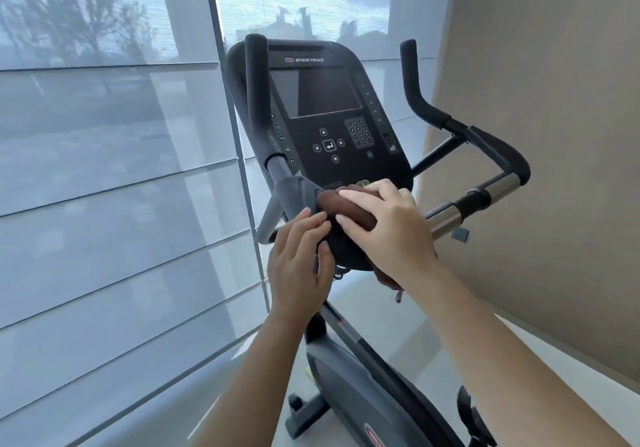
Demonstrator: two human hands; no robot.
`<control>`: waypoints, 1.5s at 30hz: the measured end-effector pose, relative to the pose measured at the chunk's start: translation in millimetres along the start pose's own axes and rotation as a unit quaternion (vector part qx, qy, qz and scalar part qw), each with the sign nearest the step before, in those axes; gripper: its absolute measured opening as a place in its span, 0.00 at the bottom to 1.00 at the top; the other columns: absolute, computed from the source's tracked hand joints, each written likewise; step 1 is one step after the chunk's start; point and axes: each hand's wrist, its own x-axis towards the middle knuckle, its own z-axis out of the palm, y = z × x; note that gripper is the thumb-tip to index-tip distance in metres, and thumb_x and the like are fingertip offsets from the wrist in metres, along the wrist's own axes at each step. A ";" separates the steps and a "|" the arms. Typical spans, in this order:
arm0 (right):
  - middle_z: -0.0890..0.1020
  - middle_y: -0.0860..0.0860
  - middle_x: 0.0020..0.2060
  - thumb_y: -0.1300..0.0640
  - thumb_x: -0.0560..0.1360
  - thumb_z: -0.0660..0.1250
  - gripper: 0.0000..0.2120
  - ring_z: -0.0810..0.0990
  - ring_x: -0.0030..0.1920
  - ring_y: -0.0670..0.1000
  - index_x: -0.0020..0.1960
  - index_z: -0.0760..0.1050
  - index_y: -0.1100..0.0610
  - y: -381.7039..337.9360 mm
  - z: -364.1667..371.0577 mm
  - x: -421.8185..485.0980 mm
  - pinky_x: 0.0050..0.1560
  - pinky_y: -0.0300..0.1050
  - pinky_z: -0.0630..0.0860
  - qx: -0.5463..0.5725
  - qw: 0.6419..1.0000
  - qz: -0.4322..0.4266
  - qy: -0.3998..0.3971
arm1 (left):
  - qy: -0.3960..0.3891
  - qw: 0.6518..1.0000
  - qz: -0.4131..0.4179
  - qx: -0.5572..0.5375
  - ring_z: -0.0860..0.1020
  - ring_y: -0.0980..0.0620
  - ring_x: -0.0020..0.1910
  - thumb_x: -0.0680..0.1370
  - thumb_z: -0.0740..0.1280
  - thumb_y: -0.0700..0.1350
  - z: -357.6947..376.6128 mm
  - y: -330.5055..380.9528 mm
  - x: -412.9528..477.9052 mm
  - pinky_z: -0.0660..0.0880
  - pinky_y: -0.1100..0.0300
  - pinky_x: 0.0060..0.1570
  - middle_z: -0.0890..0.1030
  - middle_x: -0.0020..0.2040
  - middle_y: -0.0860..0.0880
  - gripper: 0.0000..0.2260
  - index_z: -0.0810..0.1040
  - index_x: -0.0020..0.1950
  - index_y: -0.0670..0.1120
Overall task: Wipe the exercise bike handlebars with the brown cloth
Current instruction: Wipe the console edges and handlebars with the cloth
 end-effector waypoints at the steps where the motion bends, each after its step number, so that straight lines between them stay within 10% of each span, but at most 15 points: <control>1: 0.78 0.52 0.51 0.51 0.72 0.68 0.15 0.72 0.50 0.55 0.59 0.77 0.49 1.7 2.1 -2.2 0.48 0.47 0.73 -0.005 1.000 0.001 -0.008 | 0.004 1.000 0.005 0.001 0.74 0.47 0.58 0.76 0.57 0.39 0.9 -1.8 -0.8 0.70 0.59 0.59 0.82 0.51 0.43 0.12 0.80 0.49 0.38; 13: 0.78 0.56 0.49 0.61 0.69 0.72 0.16 0.78 0.49 0.53 0.57 0.78 0.58 39.0 -25.8 -49.7 0.54 0.42 0.76 0.083 0.994 -0.059 0.031 | -0.032 0.998 -0.006 0.062 0.77 0.45 0.56 0.73 0.59 0.39 -10.1 13.1 5.9 0.70 0.59 0.56 0.82 0.50 0.43 0.11 0.80 0.47 0.37; 21: 0.76 0.49 0.54 0.43 0.73 0.63 0.15 0.70 0.54 0.54 0.56 0.78 0.47 75.5 -19.9 14.9 0.51 0.49 0.72 -0.046 0.994 -0.004 -0.104 | -0.094 0.984 0.011 0.148 0.77 0.47 0.52 0.72 0.61 0.45 20.8 66.2 9.2 0.68 0.55 0.55 0.81 0.51 0.45 0.12 0.78 0.49 0.41; 29: 0.80 0.56 0.49 0.49 0.73 0.63 0.13 0.76 0.51 0.56 0.51 0.80 0.55 87.9 -4.6 -26.9 0.51 0.47 0.74 0.094 0.990 -0.059 0.081 | -0.001 0.977 0.025 0.212 0.77 0.52 0.47 0.72 0.61 0.42 47.9 69.5 -0.5 0.68 0.58 0.48 0.84 0.45 0.49 0.10 0.81 0.41 0.42; 37: 0.78 0.51 0.43 0.43 0.74 0.59 0.14 0.75 0.46 0.56 0.45 0.81 0.49 85.6 -4.4 34.6 0.43 0.46 0.70 0.025 0.984 -0.053 -0.165 | -0.063 0.969 -0.043 0.233 0.76 0.50 0.50 0.72 0.59 0.42 43.8 83.1 1.1 0.66 0.59 0.52 0.83 0.48 0.49 0.11 0.80 0.46 0.41; 45: 0.81 0.57 0.48 0.50 0.74 0.64 0.13 0.78 0.49 0.58 0.52 0.80 0.56 114.9 0.6 -24.0 0.49 0.49 0.75 0.130 0.980 -0.115 0.101 | -0.085 0.960 -0.106 0.245 0.79 0.44 0.51 0.72 0.57 0.40 47.2 102.7 1.8 0.68 0.54 0.53 0.82 0.47 0.45 0.12 0.79 0.45 0.39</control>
